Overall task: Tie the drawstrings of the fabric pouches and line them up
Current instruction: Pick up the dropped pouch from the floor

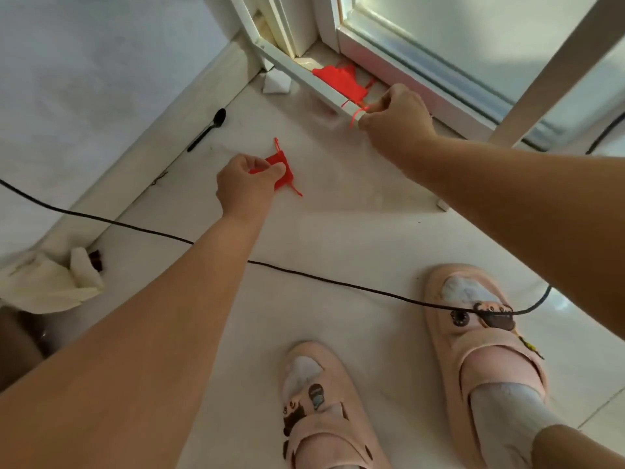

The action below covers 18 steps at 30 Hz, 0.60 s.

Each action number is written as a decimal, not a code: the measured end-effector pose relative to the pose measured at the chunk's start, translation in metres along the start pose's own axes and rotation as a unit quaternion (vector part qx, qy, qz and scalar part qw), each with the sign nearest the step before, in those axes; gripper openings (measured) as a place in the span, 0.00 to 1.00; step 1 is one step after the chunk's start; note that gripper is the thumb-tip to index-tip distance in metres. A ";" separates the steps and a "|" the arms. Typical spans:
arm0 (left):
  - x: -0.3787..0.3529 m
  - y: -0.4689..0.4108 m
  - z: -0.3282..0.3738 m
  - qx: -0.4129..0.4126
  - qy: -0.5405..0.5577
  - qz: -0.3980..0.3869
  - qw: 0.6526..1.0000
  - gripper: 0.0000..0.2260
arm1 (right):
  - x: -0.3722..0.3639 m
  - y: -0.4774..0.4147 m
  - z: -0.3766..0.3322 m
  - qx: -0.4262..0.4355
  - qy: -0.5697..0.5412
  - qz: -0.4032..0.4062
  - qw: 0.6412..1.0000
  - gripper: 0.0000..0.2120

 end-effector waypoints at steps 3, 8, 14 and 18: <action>-0.013 -0.020 -0.014 0.004 0.002 -0.014 1.000 0.11 | -0.001 -0.010 0.011 -0.015 0.014 0.010 1.000 0.06; -0.024 -0.048 -0.037 -0.004 -0.047 -0.043 0.998 0.14 | -0.006 -0.032 0.029 -0.063 0.023 0.026 0.997 0.16; -0.041 -0.074 -0.047 -0.054 -0.175 -0.063 0.981 0.23 | 0.002 -0.061 0.056 -0.140 -0.003 0.079 0.987 0.19; -0.053 -0.088 -0.056 -0.063 -0.197 -0.078 0.975 0.28 | 0.010 -0.073 0.064 -0.171 -0.039 0.118 0.977 0.23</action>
Point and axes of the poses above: each hand's wrist, its own y-axis away from the middle knuckle, its own x-axis out of the back of the hand, z = x × y, the point moved 10 cm from there along -y, towards the middle knuckle, and after that the axes turned 8 degrees about -z, right-handed, at the moved point
